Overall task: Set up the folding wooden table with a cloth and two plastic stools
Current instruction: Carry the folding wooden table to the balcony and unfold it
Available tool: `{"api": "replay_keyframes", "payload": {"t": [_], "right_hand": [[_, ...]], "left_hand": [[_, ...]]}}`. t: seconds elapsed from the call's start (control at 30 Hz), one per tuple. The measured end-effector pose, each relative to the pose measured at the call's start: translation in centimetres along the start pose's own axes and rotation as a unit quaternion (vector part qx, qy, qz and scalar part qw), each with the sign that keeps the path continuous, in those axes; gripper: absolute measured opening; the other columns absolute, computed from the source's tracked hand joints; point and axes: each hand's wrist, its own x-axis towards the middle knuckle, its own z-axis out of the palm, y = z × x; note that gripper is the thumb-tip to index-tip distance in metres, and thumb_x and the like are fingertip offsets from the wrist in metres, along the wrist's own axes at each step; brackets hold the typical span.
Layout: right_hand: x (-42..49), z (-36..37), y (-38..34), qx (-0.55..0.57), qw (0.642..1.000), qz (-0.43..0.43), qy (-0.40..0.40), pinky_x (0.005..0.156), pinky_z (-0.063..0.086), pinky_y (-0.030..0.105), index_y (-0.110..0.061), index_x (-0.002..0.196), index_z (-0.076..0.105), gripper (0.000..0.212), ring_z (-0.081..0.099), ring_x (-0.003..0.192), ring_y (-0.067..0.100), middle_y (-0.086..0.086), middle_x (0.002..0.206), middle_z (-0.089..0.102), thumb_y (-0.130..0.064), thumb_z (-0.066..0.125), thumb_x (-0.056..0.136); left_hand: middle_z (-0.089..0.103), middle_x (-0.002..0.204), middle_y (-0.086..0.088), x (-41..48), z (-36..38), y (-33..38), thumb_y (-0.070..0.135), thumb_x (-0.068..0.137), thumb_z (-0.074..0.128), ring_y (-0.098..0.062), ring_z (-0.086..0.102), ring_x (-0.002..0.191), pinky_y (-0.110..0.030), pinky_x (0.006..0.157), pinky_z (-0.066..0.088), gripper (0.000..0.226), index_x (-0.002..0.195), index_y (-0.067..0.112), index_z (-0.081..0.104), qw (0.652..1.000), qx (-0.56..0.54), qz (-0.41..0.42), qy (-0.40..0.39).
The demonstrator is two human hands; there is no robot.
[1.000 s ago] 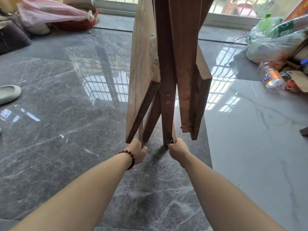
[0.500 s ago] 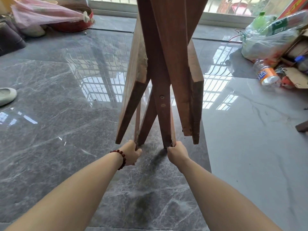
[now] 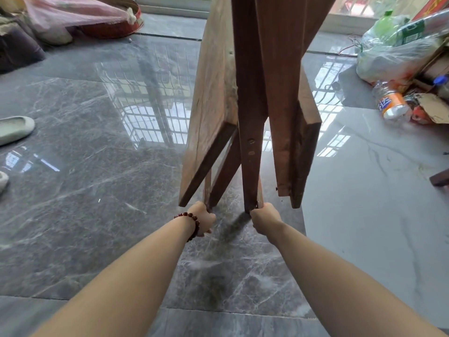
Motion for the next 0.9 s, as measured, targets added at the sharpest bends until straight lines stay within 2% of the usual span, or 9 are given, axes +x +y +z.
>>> {"api": "replay_keyframes", "payload": {"t": [0.07,0.13,0.23,0.33,0.43,0.53,0.67,0.83,0.9], "right_hand": [[-0.2,-0.6,-0.5,0.017,1.0,0.007,-0.021,0.076,0.046,0.035,-0.006,0.09,0.054,0.007,0.049,0.081,0.025,0.013,0.09,0.053,-0.009,0.051,0.085],[0.1,-1.0,-0.7,0.049,0.998,0.018,-0.032,0.067,0.048,0.031,-0.006,0.092,0.055,0.008,0.053,0.073,0.023,0.012,0.084,0.056,-0.011,0.054,0.085],[0.2,-1.3,-0.9,0.136,0.988,0.049,-0.06,0.056,0.048,0.024,-0.004,0.104,0.056,0.018,0.055,0.064,0.016,0.007,0.08,0.058,-0.009,0.052,0.087],[0.1,-0.9,-1.1,0.171,0.981,0.068,-0.059,0.051,0.047,0.023,-0.003,0.1,0.056,0.017,0.05,0.055,0.016,0.008,0.073,0.054,-0.006,0.051,0.084],[0.3,-0.2,-1.0,0.193,0.976,0.09,-0.047,0.042,0.034,0.02,-0.002,0.098,0.055,0.017,0.039,0.051,0.016,0.007,0.067,0.044,-0.005,0.047,0.083],[0.6,0.2,-1.1,0.176,0.982,0.069,-0.019,0.045,0.036,0.023,-0.006,0.101,0.053,0.019,0.043,0.055,0.016,0.007,0.073,0.049,-0.003,0.044,0.083],[1.4,0.6,-1.6,0.19,0.981,0.022,0.043,0.052,0.041,0.024,-0.006,0.1,0.057,0.021,0.052,0.064,0.018,0.008,0.086,0.06,-0.005,0.046,0.083],[3.4,-0.4,-3.2,0.203,0.977,0.026,0.065,0.073,0.054,0.031,-0.008,0.105,0.056,0.021,0.06,0.084,0.024,0.01,0.098,0.063,-0.009,0.047,0.087],[3.9,-0.8,-3.0,0.19,0.979,0.024,0.065,0.068,0.052,0.03,-0.007,0.106,0.056,0.023,0.059,0.081,0.025,0.01,0.095,0.061,-0.007,0.046,0.085]], "left_hand": [[0.061,0.093,-0.015,0.2,0.0,0.0,0.012,0.09,0.049,-0.027,0.06,0.083,-0.032,0.072,0.051,0.012,0.093,0.001,0.054,1.0,-0.015,-0.012,0.02],[0.061,0.103,-0.015,0.8,0.0,0.1,0.017,0.088,0.051,-0.03,0.062,0.095,-0.036,0.081,0.052,0.028,0.111,0.002,0.053,0.996,-0.08,-0.028,0.034],[0.06,0.082,-0.005,0.6,0.0,1.1,0.017,0.09,0.052,-0.017,0.063,0.07,-0.029,0.056,0.051,0.02,0.108,0.006,0.055,0.974,-0.215,-0.068,0.031],[0.054,0.075,-0.004,0.5,0.4,1.3,0.022,0.088,0.056,-0.016,0.055,0.06,-0.026,0.052,0.048,0.022,0.106,0.009,0.053,0.96,-0.26,-0.094,0.03],[0.062,0.087,-0.011,0.9,1.4,0.7,0.018,0.083,0.061,-0.028,0.06,0.078,-0.031,0.067,0.051,0.028,0.107,0.005,0.058,0.984,-0.138,-0.025,0.107],[0.064,0.098,-0.014,1.3,1.5,0.4,0.007,0.081,0.056,-0.031,0.061,0.091,-0.031,0.072,0.049,0.022,0.103,0.003,0.059,0.984,-0.04,0.013,0.175],[0.065,0.097,-0.015,2.8,-0.9,1.0,0.007,0.081,0.055,-0.03,0.06,0.088,-0.029,0.067,0.044,0.018,0.098,0.003,0.06,0.982,0.023,0.025,0.184],[0.056,0.086,-0.008,4.3,-3.4,3.1,0.009,0.085,0.057,-0.023,0.05,0.077,-0.028,0.066,0.04,0.013,0.097,0.004,0.057,0.979,0.057,0.051,0.189],[0.059,0.09,-0.008,4.7,-3.1,3.4,0.01,0.084,0.056,-0.024,0.052,0.079,-0.028,0.067,0.041,0.014,0.097,0.006,0.057,0.981,0.057,0.052,0.178]]}}
